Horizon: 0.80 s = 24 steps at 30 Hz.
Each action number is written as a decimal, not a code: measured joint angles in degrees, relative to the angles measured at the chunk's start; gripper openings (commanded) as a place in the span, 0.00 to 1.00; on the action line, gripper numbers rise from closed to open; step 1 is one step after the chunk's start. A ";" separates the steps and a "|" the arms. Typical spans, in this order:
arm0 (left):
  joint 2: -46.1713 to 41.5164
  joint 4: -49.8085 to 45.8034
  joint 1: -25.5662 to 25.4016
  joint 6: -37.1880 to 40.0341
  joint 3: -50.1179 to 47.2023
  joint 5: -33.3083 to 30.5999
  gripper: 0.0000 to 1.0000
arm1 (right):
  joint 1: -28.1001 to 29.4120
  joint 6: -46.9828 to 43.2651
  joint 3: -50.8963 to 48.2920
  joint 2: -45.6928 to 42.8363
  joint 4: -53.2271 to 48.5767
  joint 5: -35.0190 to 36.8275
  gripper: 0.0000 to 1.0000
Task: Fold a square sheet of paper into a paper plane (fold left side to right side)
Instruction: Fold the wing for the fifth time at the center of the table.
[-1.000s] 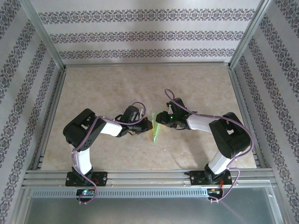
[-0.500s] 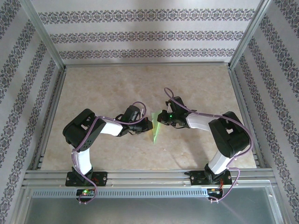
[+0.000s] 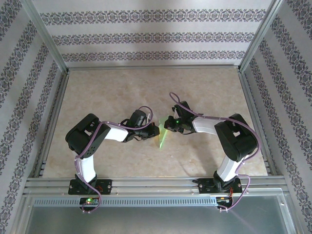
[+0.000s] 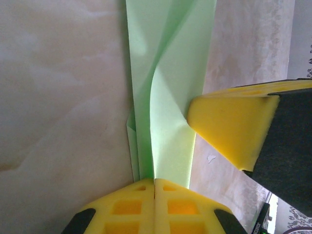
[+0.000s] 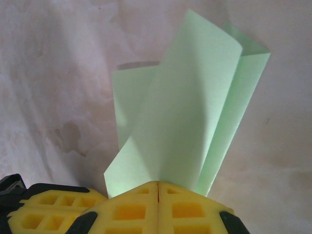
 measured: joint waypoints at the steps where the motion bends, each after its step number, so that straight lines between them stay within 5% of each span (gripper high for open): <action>1: 0.00 -0.11 0.00 0.02 0.04 0.00 0.03 | 0.00 -0.02 0.00 0.04 -0.07 0.00 0.05; 15: -0.02 -0.50 0.00 0.02 0.24 0.04 0.09 | 0.00 0.15 -1.27 0.31 0.42 0.79 0.01; 24: -2.99 -4.63 -0.37 1.64 0.24 -1.77 0.25 | 0.00 0.55 -3.19 0.04 3.89 0.76 0.00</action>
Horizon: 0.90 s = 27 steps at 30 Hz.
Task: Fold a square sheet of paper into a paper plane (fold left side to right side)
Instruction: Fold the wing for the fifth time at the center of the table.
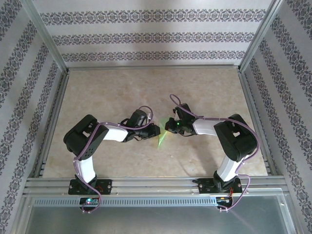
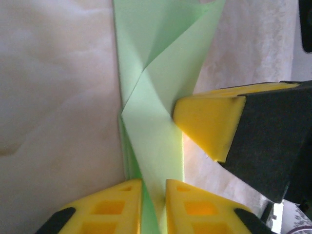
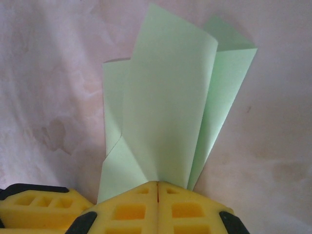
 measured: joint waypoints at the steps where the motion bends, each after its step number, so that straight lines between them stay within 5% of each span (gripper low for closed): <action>1: -1.07 -1.64 0.00 0.48 0.00 -0.61 0.27 | 0.00 0.02 -0.17 -0.02 0.35 0.00 0.00; 6: -9.20 -9.55 0.37 2.93 0.02 -2.32 0.29 | 0.00 0.02 -0.74 -0.04 1.64 -0.07 0.00; 11: -14.29 -16.44 0.48 5.09 1.99 -1.31 0.21 | 0.00 -0.13 -0.81 -0.13 1.77 -0.15 0.00; 27: -5.66 -18.40 -0.70 2.80 7.08 10.32 0.12 | 0.02 -0.20 -0.81 -0.13 1.75 -0.15 0.00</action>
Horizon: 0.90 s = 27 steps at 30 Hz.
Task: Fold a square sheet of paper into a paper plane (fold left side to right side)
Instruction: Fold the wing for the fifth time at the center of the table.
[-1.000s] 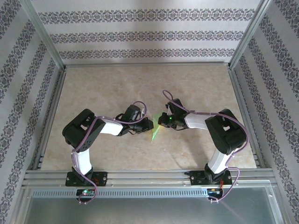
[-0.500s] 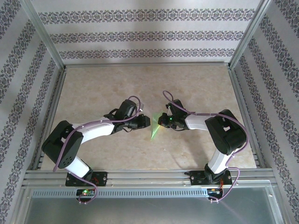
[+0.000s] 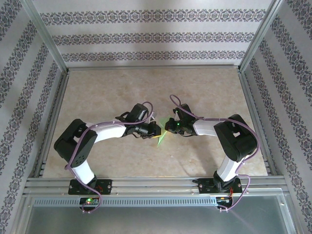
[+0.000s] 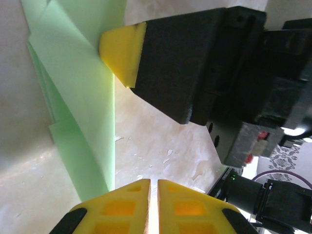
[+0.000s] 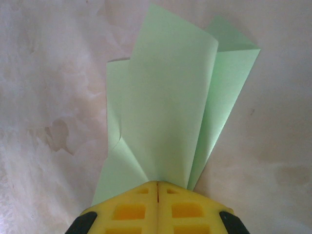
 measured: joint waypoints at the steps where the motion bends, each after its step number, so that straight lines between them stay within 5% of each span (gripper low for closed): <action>1: 0.44 0.42 -0.09 -0.22 0.02 0.50 0.12 | 0.00 0.00 0.00 0.00 0.00 0.00 0.00; 27: 7.17 7.45 -1.62 -4.46 -1.75 2.27 0.11 | 0.00 -0.26 0.13 0.02 -0.22 0.00 0.00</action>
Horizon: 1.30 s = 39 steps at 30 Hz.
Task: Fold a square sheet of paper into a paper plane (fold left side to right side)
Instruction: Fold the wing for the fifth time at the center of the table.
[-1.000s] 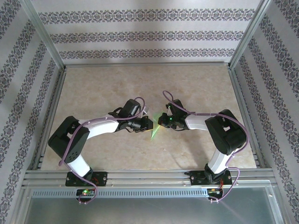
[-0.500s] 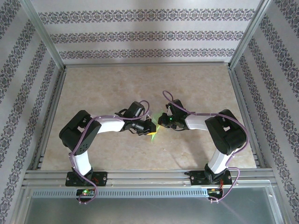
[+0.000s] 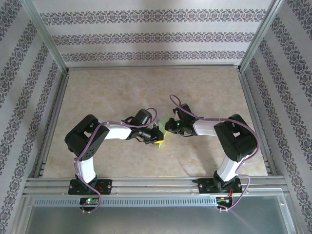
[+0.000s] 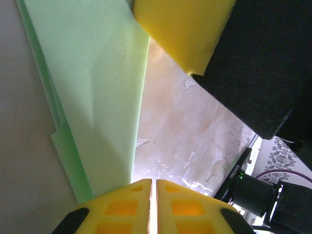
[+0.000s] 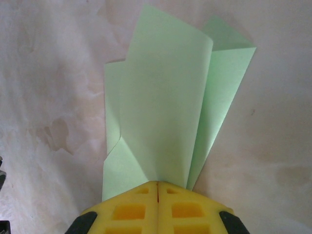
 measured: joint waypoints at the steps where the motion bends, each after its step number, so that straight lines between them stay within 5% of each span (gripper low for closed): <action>1: 0.07 0.15 0.00 -0.04 0.00 0.00 0.11 | 0.00 -0.04 0.04 0.00 -0.13 0.00 0.00; 39: 1.57 0.90 -0.74 0.00 -0.42 -1.33 0.10 | 0.11 -0.22 0.48 0.00 -1.03 0.24 0.00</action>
